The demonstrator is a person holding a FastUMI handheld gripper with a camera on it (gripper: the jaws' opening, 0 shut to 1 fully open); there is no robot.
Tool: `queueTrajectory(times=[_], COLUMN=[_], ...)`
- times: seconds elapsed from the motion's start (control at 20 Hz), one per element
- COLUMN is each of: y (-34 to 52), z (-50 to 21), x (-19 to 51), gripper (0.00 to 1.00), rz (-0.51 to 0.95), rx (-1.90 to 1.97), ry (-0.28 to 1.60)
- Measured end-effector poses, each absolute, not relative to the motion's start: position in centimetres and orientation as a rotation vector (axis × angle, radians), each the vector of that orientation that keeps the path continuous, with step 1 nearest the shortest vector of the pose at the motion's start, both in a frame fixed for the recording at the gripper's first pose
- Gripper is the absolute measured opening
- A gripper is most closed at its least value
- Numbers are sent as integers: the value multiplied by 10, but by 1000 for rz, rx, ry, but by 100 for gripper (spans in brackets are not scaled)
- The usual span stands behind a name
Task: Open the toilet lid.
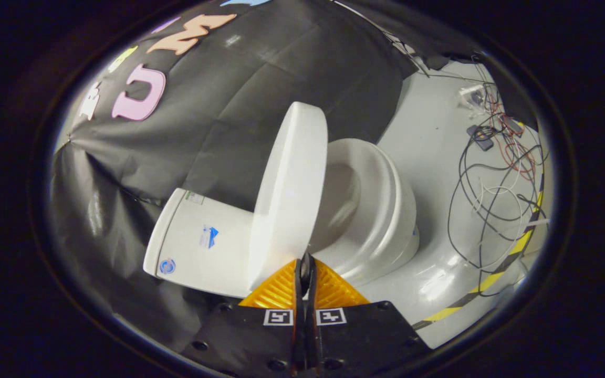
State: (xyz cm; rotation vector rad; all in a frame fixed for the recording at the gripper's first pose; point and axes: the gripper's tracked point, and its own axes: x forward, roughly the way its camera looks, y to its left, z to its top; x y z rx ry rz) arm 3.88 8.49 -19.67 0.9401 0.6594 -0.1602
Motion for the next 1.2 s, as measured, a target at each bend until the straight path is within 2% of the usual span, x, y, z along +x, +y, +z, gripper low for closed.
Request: queueTrajectory(times=[0.75,0.95,1.2], y=[98,91,98], z=[-164,-170,-161], x=[51,49,54], gripper=[2,2,2], rz=[-115,-113,-114], rx=[962,668,673], ry=[629,638,608])
